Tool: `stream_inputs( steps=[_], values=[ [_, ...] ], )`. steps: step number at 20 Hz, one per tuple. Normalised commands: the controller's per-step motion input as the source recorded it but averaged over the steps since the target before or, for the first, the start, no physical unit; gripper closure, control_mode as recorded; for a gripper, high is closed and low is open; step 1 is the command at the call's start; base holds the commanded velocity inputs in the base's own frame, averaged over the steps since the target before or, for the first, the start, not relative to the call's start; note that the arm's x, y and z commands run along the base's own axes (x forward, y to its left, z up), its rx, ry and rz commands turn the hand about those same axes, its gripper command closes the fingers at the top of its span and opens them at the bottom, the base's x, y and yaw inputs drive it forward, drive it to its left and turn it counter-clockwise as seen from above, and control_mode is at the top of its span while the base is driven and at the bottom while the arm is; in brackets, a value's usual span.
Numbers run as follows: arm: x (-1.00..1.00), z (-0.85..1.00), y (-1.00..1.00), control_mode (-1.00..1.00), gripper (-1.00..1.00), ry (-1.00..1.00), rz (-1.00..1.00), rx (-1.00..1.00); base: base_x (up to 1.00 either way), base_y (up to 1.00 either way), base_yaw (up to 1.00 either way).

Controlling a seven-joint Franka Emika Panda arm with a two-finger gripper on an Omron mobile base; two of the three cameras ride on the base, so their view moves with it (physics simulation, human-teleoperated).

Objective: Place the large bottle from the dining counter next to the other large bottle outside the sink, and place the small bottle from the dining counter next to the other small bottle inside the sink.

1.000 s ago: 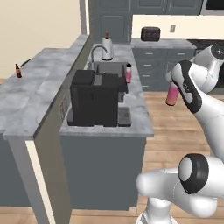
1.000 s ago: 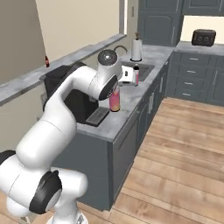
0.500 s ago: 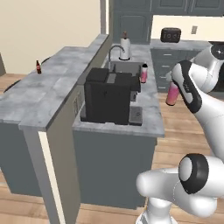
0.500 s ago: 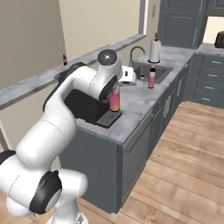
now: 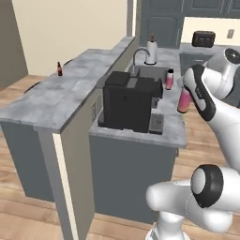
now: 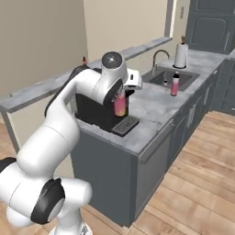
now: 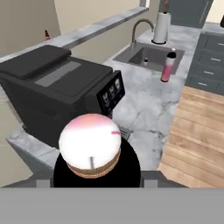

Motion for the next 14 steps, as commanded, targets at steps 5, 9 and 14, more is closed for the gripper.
stream_inputs(
  steps=[5,9,14],
  values=[
    [0.00,0.00,0.00,1.00,1.00,0.00,0.00,0.00,0.04,-0.98,0.01],
    [0.00,0.00,0.00,1.00,1.00,0.00,0.00,0.00,0.10,-0.99,0.01],
    [0.00,0.00,0.00,1.00,1.00,0.00,0.00,0.00,0.36,-0.77,0.06]
  ],
)
